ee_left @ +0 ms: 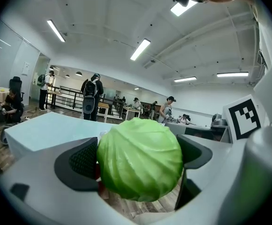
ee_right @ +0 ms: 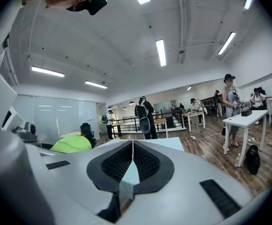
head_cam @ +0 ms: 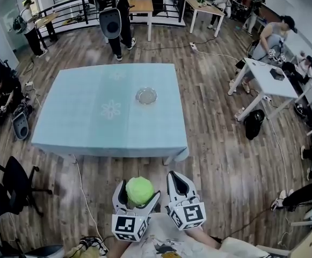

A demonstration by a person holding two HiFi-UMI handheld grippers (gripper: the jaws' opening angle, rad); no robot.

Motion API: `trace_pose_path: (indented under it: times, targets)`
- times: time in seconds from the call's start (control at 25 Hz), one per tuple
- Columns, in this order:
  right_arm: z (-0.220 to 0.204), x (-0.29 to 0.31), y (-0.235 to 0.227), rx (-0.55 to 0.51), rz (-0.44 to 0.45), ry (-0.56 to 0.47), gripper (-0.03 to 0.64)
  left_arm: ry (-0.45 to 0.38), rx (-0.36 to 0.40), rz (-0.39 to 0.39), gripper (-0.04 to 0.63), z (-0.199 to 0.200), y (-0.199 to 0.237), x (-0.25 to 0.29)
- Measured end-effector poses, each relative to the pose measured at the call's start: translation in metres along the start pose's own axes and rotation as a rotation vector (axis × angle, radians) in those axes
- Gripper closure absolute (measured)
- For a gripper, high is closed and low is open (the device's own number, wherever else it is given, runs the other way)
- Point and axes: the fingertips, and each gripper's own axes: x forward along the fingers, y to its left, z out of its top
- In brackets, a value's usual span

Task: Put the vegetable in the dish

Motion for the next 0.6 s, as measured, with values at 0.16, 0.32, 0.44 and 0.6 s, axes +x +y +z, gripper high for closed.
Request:
trace_pose_path:
  times: [0.16, 0.32, 0.44, 0.6]
  targets:
    - [-0.004, 0.019, 0.009, 0.002, 0.012, 0.009, 0.592, 0.001, -0.024, 0.029, 0.06, -0.003, 0.022, 0.002]
    - [-0.001, 0.034, 0.011, 0.001, 0.04, 0.012, 0.592, 0.005, -0.036, 0.061, 0.06, 0.001, 0.036, 0.007]
    - [0.003, 0.047, -0.001, 0.009, 0.045, 0.01, 0.592, -0.005, -0.038, 0.078, 0.06, 0.009, 0.04, 0.021]
    - [0.011, 0.065, -0.024, 0.017, 0.036, -0.009, 0.592, -0.035, -0.028, 0.081, 0.06, 0.025, 0.04, 0.047]
